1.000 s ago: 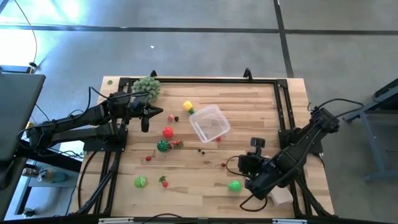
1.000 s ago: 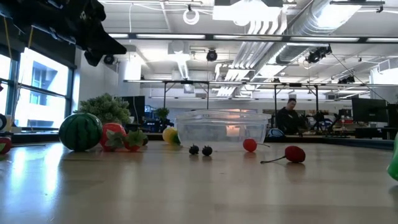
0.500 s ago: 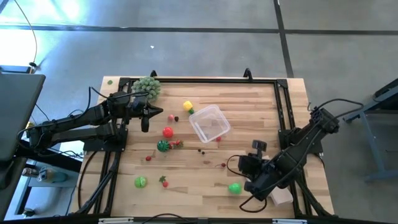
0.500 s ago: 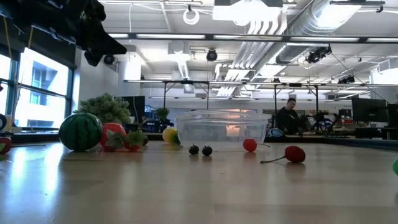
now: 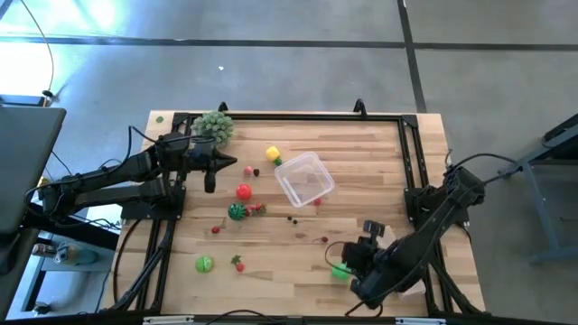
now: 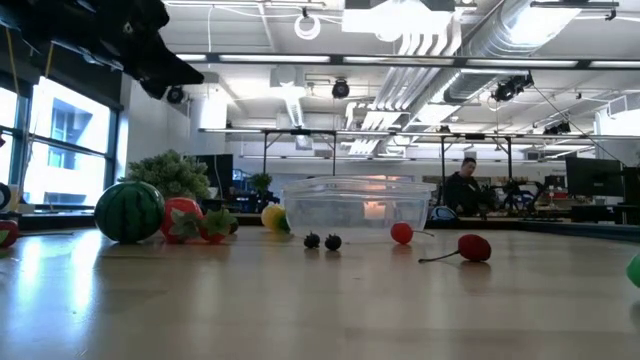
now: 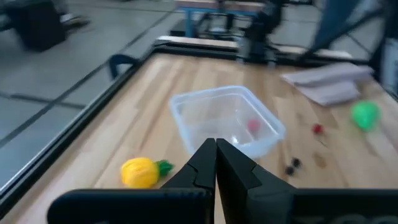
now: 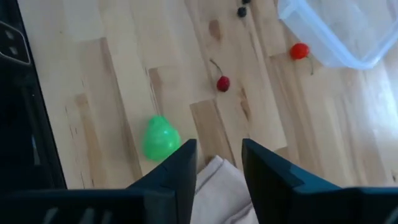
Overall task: Pick and placing Produce into tupperware
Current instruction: Put the green pear into the transparent bin
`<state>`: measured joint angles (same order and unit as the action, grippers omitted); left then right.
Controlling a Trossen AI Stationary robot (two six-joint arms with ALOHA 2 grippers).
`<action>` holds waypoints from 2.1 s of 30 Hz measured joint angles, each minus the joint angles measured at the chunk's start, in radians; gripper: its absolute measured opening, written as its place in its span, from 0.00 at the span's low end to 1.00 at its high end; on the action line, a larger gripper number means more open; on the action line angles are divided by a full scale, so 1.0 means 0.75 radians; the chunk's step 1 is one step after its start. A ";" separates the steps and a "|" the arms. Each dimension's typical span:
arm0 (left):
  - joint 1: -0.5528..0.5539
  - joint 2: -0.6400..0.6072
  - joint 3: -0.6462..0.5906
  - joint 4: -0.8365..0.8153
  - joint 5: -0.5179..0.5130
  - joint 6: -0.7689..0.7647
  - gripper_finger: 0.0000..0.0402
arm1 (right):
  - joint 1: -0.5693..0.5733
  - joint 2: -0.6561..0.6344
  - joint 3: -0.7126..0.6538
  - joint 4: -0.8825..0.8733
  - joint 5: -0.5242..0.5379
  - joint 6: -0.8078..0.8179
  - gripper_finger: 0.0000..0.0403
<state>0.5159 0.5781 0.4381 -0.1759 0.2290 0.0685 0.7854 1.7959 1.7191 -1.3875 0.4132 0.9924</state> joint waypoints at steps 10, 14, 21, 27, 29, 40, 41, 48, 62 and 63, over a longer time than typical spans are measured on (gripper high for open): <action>0.000 0.000 0.000 -0.097 0.090 0.077 0.00 | 0.003 0.075 0.000 0.014 -0.107 0.152 0.36; 0.001 0.001 0.000 -0.120 0.089 0.075 0.00 | 0.003 0.076 0.000 0.014 -0.139 0.221 0.39; 0.001 0.001 0.000 -0.119 0.089 0.075 0.00 | -0.012 0.123 0.000 0.022 -0.145 0.214 0.47; 0.001 0.001 0.000 -0.119 0.088 0.075 0.00 | -0.060 0.196 0.000 0.023 -0.216 0.090 0.54; 0.001 0.001 0.000 -0.119 0.088 0.075 0.00 | -0.076 0.216 0.000 0.027 -0.220 0.024 0.55; 0.001 0.001 0.000 -0.119 0.087 0.075 0.00 | -0.112 0.223 0.000 0.169 -0.307 -0.139 0.56; 0.001 0.001 0.000 -0.119 0.086 0.075 0.00 | -0.114 0.223 0.000 0.187 -0.318 -0.148 0.56; 0.001 0.001 0.000 -0.119 0.086 0.075 0.00 | -0.162 0.224 0.000 0.245 -0.388 -0.210 0.56; 0.001 0.001 0.000 -0.119 0.086 0.075 0.00 | -0.145 0.215 -0.251 0.422 -0.415 -0.188 0.56; 0.001 0.000 0.000 -0.118 0.086 0.075 0.00 | -0.143 0.207 -0.260 0.395 -0.390 -0.178 0.56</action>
<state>0.5167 0.5781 0.4381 -0.2646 0.2938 0.1246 0.6780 1.9514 1.5243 -1.0909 0.1209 0.8589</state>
